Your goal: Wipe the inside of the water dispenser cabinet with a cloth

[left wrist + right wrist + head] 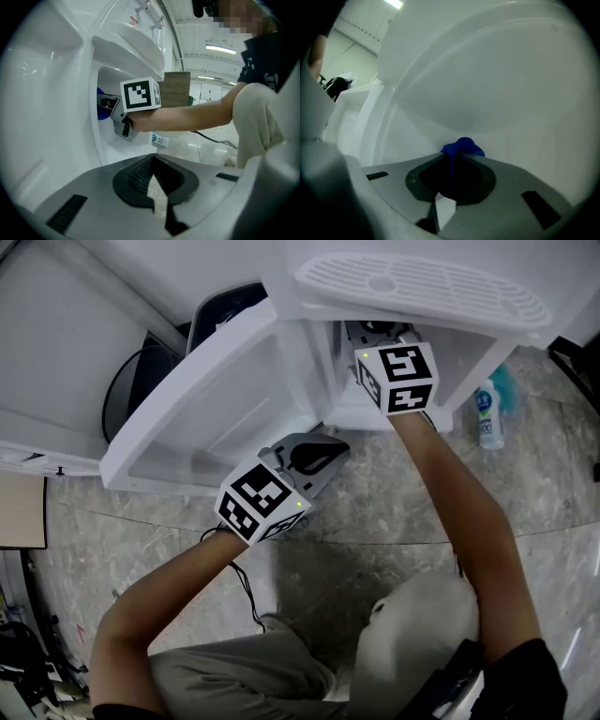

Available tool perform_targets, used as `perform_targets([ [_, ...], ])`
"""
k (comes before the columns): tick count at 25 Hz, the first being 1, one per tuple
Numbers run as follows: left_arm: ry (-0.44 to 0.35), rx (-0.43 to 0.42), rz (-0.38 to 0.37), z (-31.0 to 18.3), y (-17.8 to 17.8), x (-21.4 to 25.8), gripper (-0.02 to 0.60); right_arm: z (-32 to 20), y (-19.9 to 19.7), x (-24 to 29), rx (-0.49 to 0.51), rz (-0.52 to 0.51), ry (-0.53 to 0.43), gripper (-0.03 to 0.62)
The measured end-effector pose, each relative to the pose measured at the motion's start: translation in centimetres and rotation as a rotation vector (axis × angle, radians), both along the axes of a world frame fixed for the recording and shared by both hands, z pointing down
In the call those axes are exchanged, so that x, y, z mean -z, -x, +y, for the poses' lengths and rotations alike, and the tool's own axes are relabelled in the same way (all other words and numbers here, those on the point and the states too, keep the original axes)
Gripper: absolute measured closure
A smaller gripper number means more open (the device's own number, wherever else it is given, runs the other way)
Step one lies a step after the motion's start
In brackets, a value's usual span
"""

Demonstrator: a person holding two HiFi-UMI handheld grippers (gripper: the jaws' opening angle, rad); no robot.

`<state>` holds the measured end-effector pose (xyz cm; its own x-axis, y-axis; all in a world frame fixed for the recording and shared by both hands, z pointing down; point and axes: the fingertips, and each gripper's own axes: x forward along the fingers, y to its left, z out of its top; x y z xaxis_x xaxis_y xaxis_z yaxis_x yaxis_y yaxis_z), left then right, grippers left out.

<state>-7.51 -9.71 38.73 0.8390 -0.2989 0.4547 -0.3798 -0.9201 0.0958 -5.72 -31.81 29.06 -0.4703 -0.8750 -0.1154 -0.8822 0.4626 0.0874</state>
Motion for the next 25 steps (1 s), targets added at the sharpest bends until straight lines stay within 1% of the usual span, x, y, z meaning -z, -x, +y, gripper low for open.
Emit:
perform_targets([
  [3, 0.004, 0.007, -0.003, -0.1, 0.4, -0.2, 0.575, -0.3, -0.1, 1.3, -0.014, -0.034, -0.023, 0.566],
  [12, 0.009, 0.027, 0.005, -0.5, 1.2, -0.3, 0.575, -0.8, -0.1, 3.9, -0.042, -0.068, -0.08, 0.566],
  [17, 0.012, 0.036, 0.011, -0.6, 1.5, -0.2, 0.575, -1.1, -0.3, 4.2, -0.056, -0.082, -0.089, 0.566],
  [22, 0.012, 0.044, 0.013, -0.6, 1.7, -0.1, 0.575, -2.6, -0.6, 3.9, -0.08, -0.068, -0.071, 0.566],
  [25, 0.008, 0.041, 0.015, -0.5, 1.8, 0.1, 0.575, -3.8, -0.8, 4.1, -0.107, -0.039, -0.091, 0.566],
])
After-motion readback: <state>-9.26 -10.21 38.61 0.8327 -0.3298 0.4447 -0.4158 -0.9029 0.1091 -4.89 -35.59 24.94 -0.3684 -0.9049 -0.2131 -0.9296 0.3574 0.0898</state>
